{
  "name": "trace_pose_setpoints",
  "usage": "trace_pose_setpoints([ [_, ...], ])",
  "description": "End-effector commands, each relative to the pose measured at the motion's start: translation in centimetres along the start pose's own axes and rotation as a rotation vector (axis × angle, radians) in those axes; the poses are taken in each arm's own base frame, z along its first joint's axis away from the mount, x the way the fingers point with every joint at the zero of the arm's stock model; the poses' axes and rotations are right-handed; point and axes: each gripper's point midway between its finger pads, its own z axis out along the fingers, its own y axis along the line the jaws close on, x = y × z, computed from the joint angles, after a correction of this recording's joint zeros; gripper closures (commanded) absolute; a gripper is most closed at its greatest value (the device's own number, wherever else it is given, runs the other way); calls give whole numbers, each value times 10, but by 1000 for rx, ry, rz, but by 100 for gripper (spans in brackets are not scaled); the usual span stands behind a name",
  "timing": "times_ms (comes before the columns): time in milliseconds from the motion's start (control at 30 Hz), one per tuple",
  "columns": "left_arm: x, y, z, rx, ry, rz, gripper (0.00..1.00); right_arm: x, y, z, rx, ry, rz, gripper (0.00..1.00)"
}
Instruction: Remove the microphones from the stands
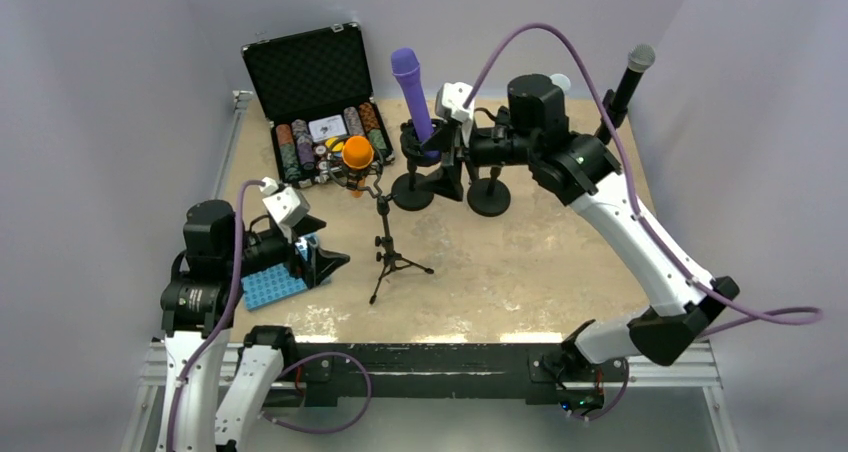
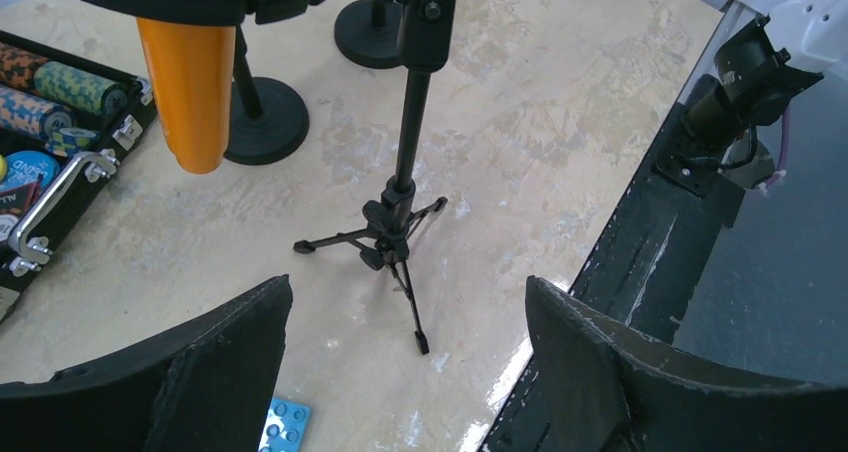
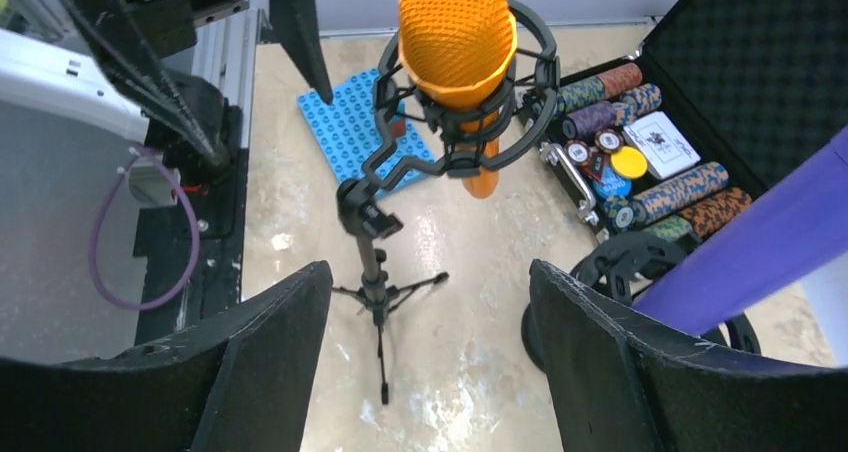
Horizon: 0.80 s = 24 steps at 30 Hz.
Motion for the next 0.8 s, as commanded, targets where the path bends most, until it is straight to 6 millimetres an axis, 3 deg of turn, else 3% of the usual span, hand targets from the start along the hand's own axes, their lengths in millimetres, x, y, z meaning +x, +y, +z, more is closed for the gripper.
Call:
trace_pose_setpoints([
  [0, -31, -3, -8, -27, -64, -5, 11, -35, 5, 14, -33, -83, -17, 25],
  [200, -42, 2, -11, -91, -117, -72, 11, -20, 15, 40, -45, -30, 0, 27],
  [400, -36, -4, -15, -88, -95, -60, 11, -8, 27, 49, -66, -2, 20, 30],
  [533, -28, -7, -13, -58, -78, -25, 11, 6, 19, 45, 20, 24, 26, 30],
  [633, -17, -4, -9, -52, -56, -25, 12, 26, 6, 32, 151, 46, 133, 26],
  [767, -9, -5, -9, -45, -27, -14, 12, 54, 22, 17, 147, 38, 163, 22],
])
